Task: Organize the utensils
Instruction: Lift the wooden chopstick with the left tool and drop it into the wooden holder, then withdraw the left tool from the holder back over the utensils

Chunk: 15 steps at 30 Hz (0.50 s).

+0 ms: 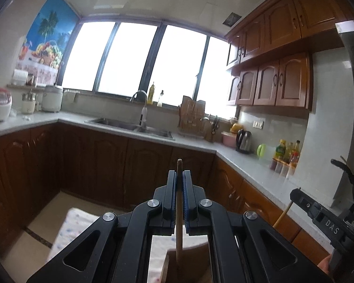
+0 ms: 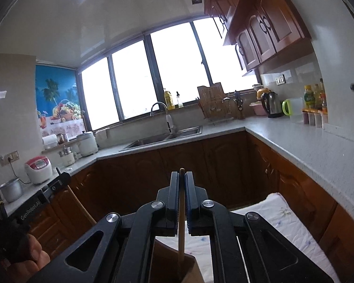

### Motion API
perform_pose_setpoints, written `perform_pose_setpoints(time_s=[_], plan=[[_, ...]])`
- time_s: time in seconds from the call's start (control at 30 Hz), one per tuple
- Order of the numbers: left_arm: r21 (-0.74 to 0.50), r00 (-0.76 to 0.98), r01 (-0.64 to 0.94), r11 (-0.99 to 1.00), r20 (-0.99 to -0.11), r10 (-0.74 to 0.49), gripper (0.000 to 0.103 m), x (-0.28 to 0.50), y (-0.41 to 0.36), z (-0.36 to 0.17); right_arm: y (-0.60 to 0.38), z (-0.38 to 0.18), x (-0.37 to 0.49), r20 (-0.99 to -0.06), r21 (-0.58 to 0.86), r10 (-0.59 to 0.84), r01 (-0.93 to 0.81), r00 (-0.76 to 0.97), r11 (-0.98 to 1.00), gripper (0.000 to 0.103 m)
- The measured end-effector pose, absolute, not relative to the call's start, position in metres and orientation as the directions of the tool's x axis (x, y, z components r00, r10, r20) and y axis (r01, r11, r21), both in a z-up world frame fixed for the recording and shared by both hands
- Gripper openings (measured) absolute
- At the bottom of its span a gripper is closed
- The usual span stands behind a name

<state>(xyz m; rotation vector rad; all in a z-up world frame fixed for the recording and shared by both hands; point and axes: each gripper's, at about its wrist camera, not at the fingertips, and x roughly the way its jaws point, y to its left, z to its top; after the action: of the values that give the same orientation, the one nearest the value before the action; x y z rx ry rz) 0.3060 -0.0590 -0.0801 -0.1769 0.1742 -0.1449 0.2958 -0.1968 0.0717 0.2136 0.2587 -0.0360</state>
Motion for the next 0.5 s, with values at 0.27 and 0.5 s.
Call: perform_pose_setpoints(time_s=[0.27, 0.5], plan=[[-0.219, 0.956, 0.106, 0.97, -0.245, -0.16, 0.004, 0.324, -0.06, -0.13, -0.21, 0.047, 0.302, -0.284, 0.253, -0.006, 0.081, 0.959, 0.964, 0.005], [-0.222, 0.95, 0.117, 0.968, -0.261, -0.175, 0.004, 0.331, -0.053, -0.117, -0.218, 0.049, 0.307, -0.331, 0.277, 0.015, 0.082, 0.943, 0.957, 0.005]])
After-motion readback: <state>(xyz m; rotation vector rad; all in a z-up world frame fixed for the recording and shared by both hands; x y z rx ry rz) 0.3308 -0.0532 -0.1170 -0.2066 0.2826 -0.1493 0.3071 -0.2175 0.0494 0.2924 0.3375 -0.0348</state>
